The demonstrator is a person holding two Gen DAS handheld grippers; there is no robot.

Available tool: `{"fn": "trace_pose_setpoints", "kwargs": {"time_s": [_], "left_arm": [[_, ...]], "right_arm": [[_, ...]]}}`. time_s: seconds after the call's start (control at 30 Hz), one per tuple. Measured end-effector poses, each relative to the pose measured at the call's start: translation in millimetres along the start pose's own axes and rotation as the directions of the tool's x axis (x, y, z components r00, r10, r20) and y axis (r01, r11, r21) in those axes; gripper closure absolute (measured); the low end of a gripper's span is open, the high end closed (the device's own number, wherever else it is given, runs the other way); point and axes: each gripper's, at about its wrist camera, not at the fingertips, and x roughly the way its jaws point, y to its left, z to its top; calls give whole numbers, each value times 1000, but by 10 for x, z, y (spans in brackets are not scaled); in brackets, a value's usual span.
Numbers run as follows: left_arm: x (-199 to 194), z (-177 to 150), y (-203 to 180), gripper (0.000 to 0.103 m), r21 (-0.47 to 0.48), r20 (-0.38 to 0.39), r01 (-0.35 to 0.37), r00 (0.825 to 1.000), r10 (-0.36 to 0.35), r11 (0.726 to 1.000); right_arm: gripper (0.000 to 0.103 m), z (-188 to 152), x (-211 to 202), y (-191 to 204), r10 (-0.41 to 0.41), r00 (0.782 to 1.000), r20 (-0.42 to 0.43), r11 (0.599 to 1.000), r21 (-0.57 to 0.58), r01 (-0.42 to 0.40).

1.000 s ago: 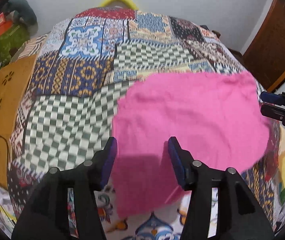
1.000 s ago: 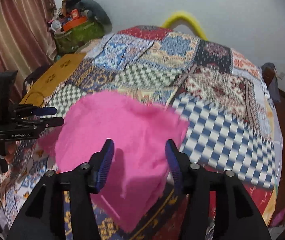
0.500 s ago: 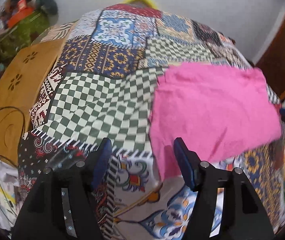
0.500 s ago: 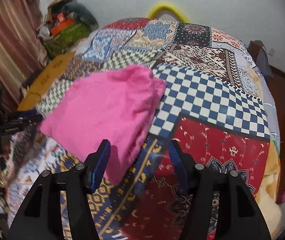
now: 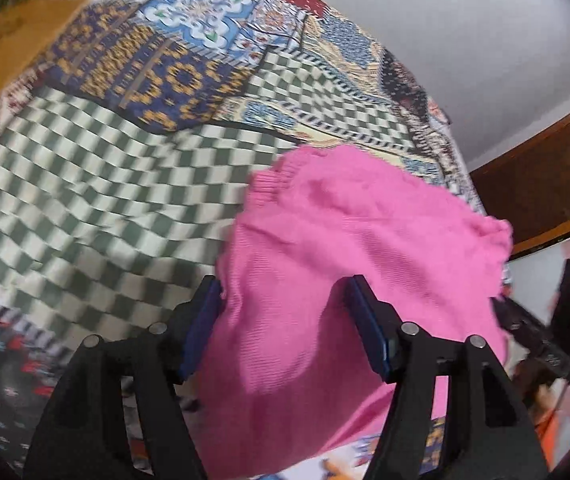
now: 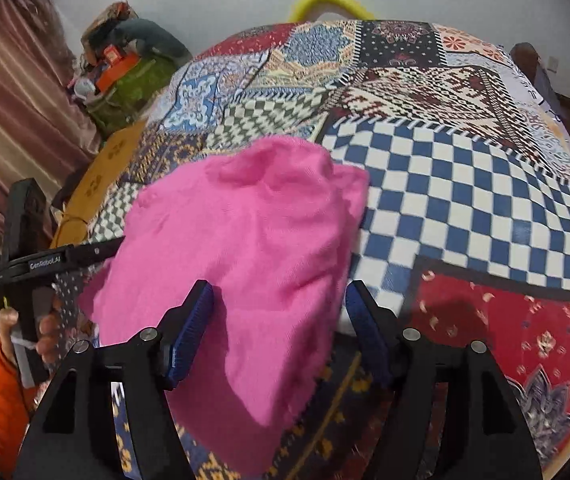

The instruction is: Fold small clothes

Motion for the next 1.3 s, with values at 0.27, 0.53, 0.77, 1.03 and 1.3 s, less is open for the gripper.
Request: {"fn": "trace_pose_setpoints", "kwargs": {"time_s": [0.27, 0.53, 0.77, 1.03, 1.3], "left_arm": [[-78, -75, -252, 86, 81, 9, 39, 999, -40, 996], [-779, -332, -506, 87, 193, 100, 51, 993, -71, 980], [-1426, -775, -755, 87, 280, 156, 30, 985, -77, 960], [-1222, -1239, -647, 87, 298, 77, -33, 997, 10, 954], [-1044, -1441, -435, 73, 302, 88, -194, 980, 176, 933]], "right_arm": [[90, 21, 9, 95, 86, 996, -7, 996, 35, -85], [91, -80, -546, 401, 105, 993, 59, 993, -68, -101], [91, -287, -976, 648, 145, 985, 90, 985, -106, -136], [89, -706, -815, 598, 102, 995, 5, 991, -90, -101], [70, -901, -781, 338, -77, 997, -7, 995, -69, 76]]}}
